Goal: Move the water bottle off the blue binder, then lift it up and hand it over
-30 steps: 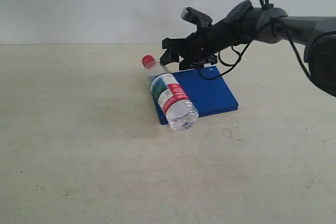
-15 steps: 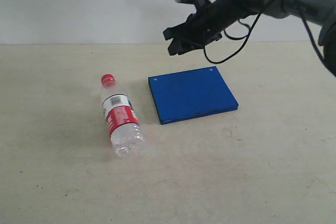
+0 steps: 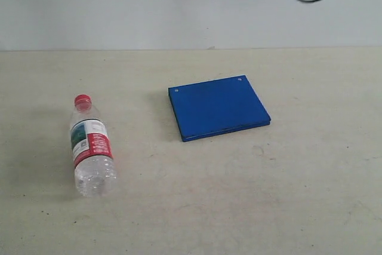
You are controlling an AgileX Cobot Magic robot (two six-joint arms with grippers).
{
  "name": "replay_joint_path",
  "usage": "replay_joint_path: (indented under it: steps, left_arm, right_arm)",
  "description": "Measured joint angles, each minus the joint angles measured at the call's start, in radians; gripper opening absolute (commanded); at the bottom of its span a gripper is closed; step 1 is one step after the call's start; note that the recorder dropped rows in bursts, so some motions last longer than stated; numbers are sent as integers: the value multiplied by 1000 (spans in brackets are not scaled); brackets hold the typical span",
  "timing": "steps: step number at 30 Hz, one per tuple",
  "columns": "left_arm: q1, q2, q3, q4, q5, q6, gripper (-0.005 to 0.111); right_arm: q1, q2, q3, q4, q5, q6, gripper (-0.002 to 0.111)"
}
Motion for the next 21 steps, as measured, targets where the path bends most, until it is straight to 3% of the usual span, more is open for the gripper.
replay_joint_path:
  steps: [5, 11, 16, 18, 21]
  left_arm:
    - [0, 0, 2, -5, -60, -34, 4]
    - [0, 0, 2, -480, -275, -472, 4]
    - [0, 0, 2, -743, -187, -738, 4]
    - [0, 0, 2, -763, -130, -746, 4]
    - [-2, 0, 4, -729, -151, -746, 4]
  right_arm:
    - [-65, -166, 0, 5, -76, -55, 0]
    - [-120, -298, -4, -24, 50, -62, 0]
    - [-123, -319, -7, -106, 167, -62, 0]
    - [-123, -319, -7, -121, 177, -60, 0]
    - [-123, -319, -7, -130, 180, -51, 0]
